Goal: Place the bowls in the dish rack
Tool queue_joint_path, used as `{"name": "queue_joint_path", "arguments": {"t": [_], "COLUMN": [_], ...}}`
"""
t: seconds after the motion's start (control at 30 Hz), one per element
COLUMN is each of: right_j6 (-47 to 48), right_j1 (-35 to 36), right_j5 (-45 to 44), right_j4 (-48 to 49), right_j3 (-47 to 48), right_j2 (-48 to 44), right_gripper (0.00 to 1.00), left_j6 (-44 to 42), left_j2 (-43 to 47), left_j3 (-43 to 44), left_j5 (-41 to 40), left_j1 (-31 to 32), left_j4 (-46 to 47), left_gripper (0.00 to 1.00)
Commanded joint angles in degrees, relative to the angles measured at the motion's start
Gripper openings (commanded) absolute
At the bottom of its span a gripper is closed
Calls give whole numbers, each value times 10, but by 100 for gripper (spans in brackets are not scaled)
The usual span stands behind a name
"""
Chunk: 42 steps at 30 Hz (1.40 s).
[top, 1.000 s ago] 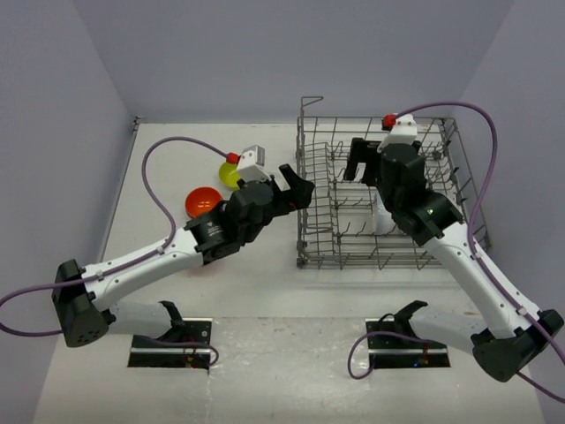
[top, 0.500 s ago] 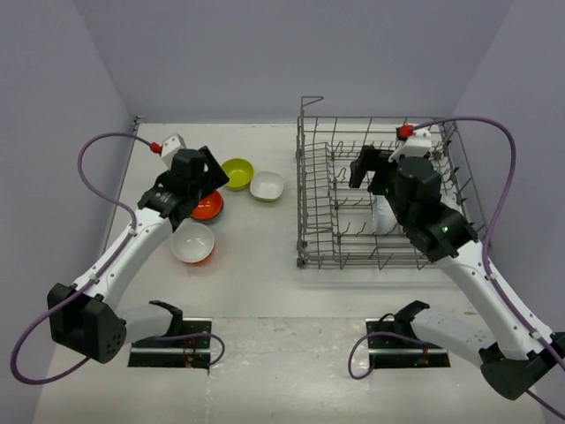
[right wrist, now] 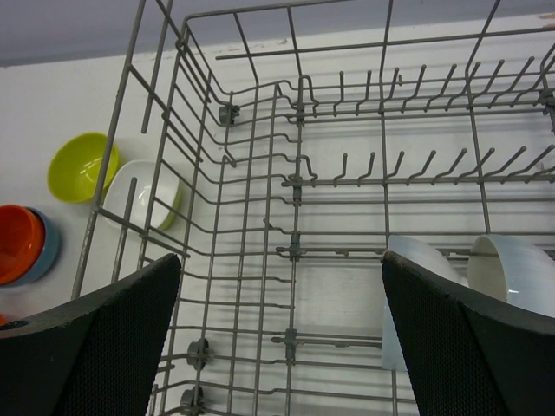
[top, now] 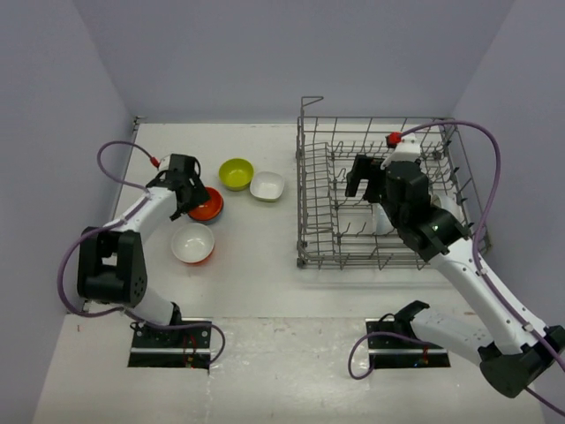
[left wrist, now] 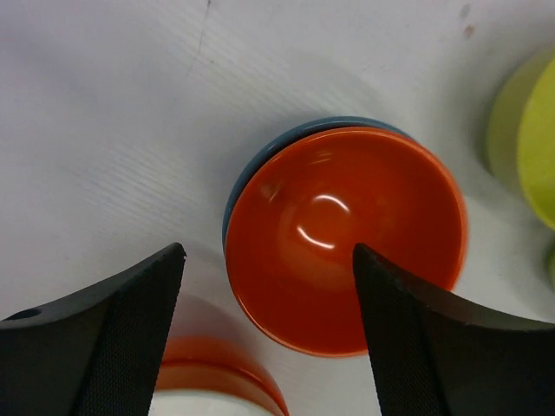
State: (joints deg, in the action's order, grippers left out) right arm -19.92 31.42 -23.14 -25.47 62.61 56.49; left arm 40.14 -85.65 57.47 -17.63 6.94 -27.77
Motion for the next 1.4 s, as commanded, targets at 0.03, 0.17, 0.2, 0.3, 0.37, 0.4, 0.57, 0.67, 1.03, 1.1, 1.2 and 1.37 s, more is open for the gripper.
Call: {"name": "queue_joint_path", "arguments": {"t": [0.03, 0.17, 0.2, 0.3, 0.37, 0.4, 0.57, 0.67, 1.03, 1.1, 1.2, 1.37], "right_j6": [-6, -4, -3, 0, 2, 2, 3, 2, 4, 11, 29, 51], "right_j1": [-2, -2, -3, -3, -3, -2, -2, -3, -2, -2, -2, -1], "right_j5": [-13, -20, -23, -25, -28, -31, -45, -43, -40, -32, -18, 17], "right_j4": [-5, -7, -7, -7, -9, -10, -17, -19, -33, -34, -34, -25], "right_j3": [11, 10, 10, 11, 11, 11, 15, 17, 25, 26, 29, 40], "right_j2": [8, 13, 13, 19, 21, 25, 33, 40, 54, 53, 55, 45], "right_gripper": [99, 99, 99, 99, 99, 99, 99, 99, 99, 99, 99, 99], "left_j6": [-37, -25, -23, -22, -22, -23, -21, -20, -27, -31, -39, -59], "left_j2": [-50, -57, -54, -44, -43, -43, -57, -51, -5, 8, 49, 141], "left_j3": [17, 15, 16, 14, 16, 16, 29, 34, 40, 36, 17, 0], "left_j5": [20, 0, -4, -11, -17, -19, -30, -33, -21, -17, 0, 54], "left_j1": [-6, -6, -6, -6, -6, -6, -6, -6, -6, -5, -5, -3], "left_j4": [15, 8, 4, 3, -2, -1, -15, -15, -15, -11, 17, 59], "left_gripper": [73, 64, 60, 57, 57, 56, 37, 28, 0, 0, 0, 0]}}
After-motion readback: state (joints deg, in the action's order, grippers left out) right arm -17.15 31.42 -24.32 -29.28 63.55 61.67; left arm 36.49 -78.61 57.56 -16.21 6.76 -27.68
